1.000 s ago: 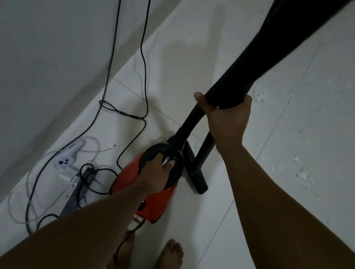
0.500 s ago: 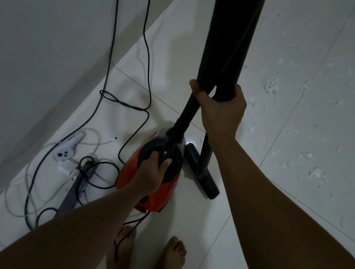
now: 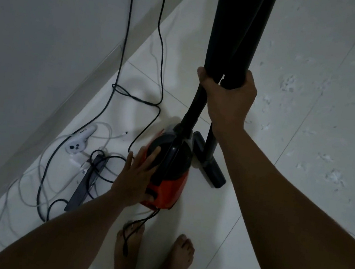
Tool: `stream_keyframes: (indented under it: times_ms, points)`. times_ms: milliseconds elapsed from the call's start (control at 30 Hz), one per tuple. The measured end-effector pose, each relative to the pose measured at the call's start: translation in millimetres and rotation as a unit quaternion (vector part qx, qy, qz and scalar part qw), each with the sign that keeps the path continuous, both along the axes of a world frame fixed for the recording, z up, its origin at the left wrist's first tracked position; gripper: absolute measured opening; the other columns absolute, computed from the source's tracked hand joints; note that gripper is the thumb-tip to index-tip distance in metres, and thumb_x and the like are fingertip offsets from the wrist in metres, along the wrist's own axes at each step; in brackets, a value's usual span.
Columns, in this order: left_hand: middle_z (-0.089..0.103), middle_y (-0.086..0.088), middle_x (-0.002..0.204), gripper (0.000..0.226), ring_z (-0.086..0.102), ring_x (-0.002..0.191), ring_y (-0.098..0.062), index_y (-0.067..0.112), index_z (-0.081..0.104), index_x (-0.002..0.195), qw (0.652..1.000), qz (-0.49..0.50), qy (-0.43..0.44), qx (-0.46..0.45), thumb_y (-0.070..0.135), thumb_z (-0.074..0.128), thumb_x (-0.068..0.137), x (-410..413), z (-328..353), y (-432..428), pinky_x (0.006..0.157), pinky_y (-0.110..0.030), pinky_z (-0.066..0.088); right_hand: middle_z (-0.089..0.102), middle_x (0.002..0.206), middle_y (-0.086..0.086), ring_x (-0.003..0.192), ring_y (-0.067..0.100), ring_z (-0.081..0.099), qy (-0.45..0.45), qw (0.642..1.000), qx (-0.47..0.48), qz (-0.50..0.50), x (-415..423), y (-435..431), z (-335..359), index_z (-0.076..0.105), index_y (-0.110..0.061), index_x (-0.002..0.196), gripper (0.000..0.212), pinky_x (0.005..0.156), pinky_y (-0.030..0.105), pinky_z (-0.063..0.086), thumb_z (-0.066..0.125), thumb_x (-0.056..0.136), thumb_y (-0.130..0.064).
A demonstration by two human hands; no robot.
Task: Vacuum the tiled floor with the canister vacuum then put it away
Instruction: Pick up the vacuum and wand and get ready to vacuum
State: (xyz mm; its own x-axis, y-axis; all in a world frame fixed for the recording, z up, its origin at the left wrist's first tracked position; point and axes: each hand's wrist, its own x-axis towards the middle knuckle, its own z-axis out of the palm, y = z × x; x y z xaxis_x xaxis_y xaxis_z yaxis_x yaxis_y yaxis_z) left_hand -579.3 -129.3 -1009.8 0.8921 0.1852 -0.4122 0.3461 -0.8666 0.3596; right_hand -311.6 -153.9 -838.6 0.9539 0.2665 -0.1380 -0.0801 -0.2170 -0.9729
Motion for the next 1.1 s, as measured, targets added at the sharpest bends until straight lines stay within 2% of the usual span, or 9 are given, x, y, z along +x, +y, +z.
stream_keyframes:
  times_ms: [67,233,467,633,767,1100]
  points:
    - [-0.005,-0.004,0.168,0.145,0.0,0.151,-0.044,0.035,-0.011,0.158,1.0,0.008,-0.001,0.027,0.061,0.087,0.054,-1,-2,-1,0.114,-0.072,0.018,0.063,0.076,-0.008,0.072,0.012,0.066,-0.001,1.0,0.001,0.004,-2,2,-1,0.059,-0.018,0.084,0.041,0.07,0.038,0.061,0.094,0.062,-0.026]
    - [0.006,-0.008,0.168,0.144,0.01,0.151,-0.045,0.031,-0.006,0.159,0.998,0.001,-0.027,0.062,0.064,0.086,0.052,-4,-6,-5,0.113,-0.072,0.019,0.065,0.078,-0.004,0.074,0.017,0.068,0.003,1.0,0.002,0.007,-6,5,-3,0.061,-0.016,0.084,0.042,0.07,0.04,0.061,0.094,0.062,-0.027]
    - [0.01,-0.011,0.167,0.133,0.008,0.152,-0.042,0.03,0.001,0.159,0.995,-0.014,-0.023,0.101,0.065,0.08,0.059,-5,-5,-4,0.115,-0.071,0.002,0.068,0.082,0.003,0.077,0.024,0.07,0.013,1.0,0.01,0.002,-4,7,-6,0.061,-0.017,0.084,0.043,0.069,0.044,0.061,0.094,0.06,-0.03]
    - [0.015,-0.011,0.166,0.128,0.012,0.151,-0.042,0.026,0.016,0.159,0.994,-0.014,-0.008,0.107,0.066,0.081,0.055,-5,-4,-6,0.114,-0.073,0.003,0.068,0.082,0.003,0.077,0.024,0.07,0.014,1.0,0.017,-0.004,-4,9,-8,0.062,-0.015,0.085,0.043,0.07,0.043,0.061,0.094,0.059,-0.03]
    - [0.012,-0.01,0.167,0.131,0.01,0.152,-0.042,0.028,0.007,0.159,0.994,-0.009,0.006,0.106,0.067,0.08,0.057,-6,-2,-8,0.114,-0.072,0.0,0.067,0.08,0.0,0.076,0.024,0.07,0.011,1.0,0.02,-0.004,-5,8,-9,0.062,-0.016,0.084,0.042,0.07,0.043,0.061,0.094,0.06,-0.029]
    - [0.013,-0.007,0.167,0.137,0.017,0.15,-0.043,0.03,-0.001,0.158,0.995,0.01,0.04,0.091,0.067,0.082,0.055,0,12,-9,0.112,-0.074,0.01,0.066,0.078,-0.002,0.075,0.02,0.069,0.023,0.999,0.023,0.0,-9,3,-8,0.062,-0.017,0.083,0.044,0.07,0.043,0.062,0.096,0.058,-0.029]
